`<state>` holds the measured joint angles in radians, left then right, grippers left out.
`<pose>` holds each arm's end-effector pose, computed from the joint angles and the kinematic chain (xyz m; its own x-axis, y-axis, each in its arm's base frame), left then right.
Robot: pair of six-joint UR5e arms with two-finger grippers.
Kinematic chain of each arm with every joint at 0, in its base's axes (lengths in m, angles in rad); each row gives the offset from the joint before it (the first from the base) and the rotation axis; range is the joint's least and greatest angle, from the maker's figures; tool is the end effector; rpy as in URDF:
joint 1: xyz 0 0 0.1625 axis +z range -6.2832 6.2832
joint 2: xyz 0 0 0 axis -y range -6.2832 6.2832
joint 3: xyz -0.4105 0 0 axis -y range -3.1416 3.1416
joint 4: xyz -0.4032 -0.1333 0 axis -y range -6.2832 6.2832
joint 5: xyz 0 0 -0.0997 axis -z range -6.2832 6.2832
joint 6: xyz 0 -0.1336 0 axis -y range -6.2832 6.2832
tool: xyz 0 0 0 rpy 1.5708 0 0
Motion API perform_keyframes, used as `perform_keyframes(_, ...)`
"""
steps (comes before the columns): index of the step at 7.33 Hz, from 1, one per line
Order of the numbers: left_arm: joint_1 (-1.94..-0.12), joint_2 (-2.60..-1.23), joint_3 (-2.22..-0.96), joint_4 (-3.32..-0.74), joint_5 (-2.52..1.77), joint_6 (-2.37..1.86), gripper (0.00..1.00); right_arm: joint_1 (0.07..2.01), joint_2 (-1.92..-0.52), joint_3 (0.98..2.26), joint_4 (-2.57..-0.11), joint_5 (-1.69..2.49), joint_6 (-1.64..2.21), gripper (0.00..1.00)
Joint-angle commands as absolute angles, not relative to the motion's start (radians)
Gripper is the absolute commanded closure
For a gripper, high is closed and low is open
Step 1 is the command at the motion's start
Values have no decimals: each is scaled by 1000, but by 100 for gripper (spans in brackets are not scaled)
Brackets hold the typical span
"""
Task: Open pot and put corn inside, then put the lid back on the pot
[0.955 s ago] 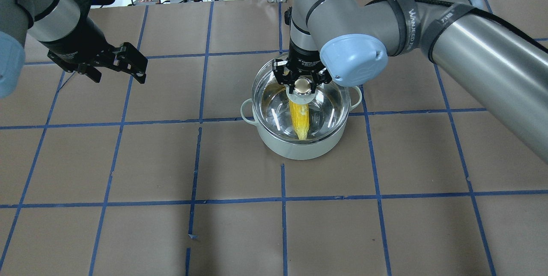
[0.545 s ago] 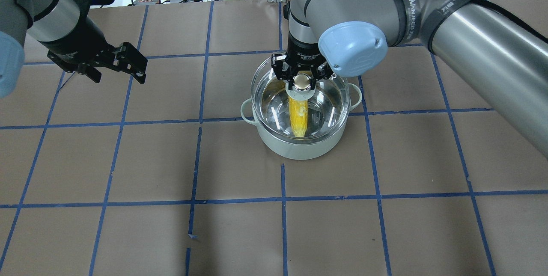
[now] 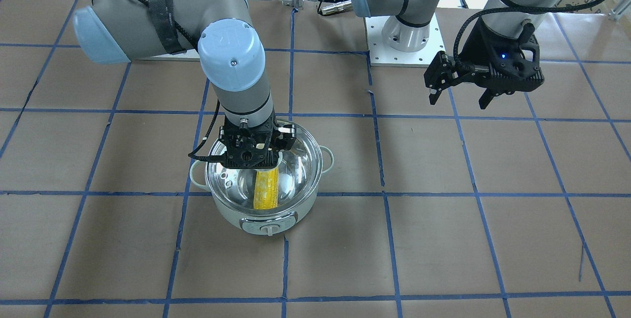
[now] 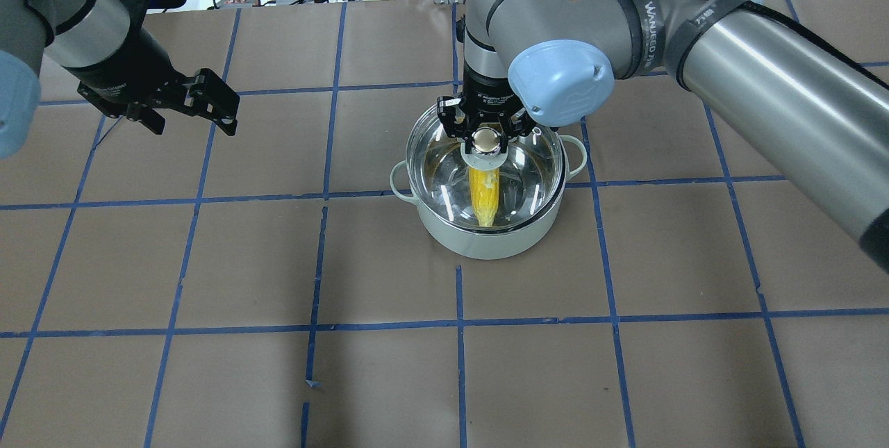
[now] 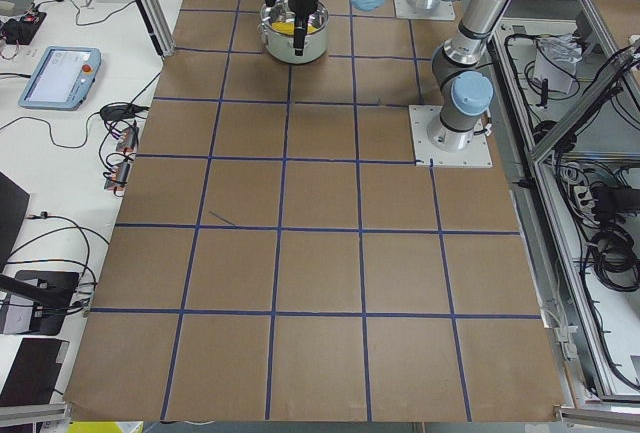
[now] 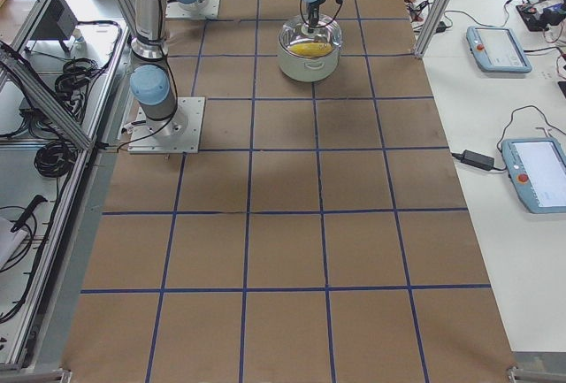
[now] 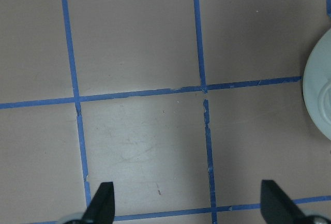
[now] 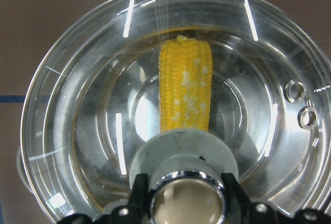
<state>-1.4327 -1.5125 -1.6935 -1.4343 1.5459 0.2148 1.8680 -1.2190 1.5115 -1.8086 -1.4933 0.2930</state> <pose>-0.0682 -0.5017 0.4203 -0.9969 0.0779 0.0089 0.0770 0.9942 -0.0757 0.3189 -0.5506 0.2931 -0.9983 0.0001 -0.0582 -0.0043 0.9972 0.0747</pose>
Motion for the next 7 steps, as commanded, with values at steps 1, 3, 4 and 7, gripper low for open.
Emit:
perform_keyframes(1,-1433,-1514,-1694,-1434,1545,215,0,1867,-1213,1511,-1804,-1493,293,52)
perform_keyframes(3,-1433,-1514,-1694,-1434,1545,215,0,1865,-1210,1481,-1752,-1493,293,52)
perform_keyframes(4,-1434,-1514,-1694,-1434,1545,215,0,1865,-1206,1456,-1720,-1493,293,52)
perform_keyframes(7,-1434,-1514,-1694,-1434,1545,215,0,1865,-1192,1437,-1709,-1493,293,54)
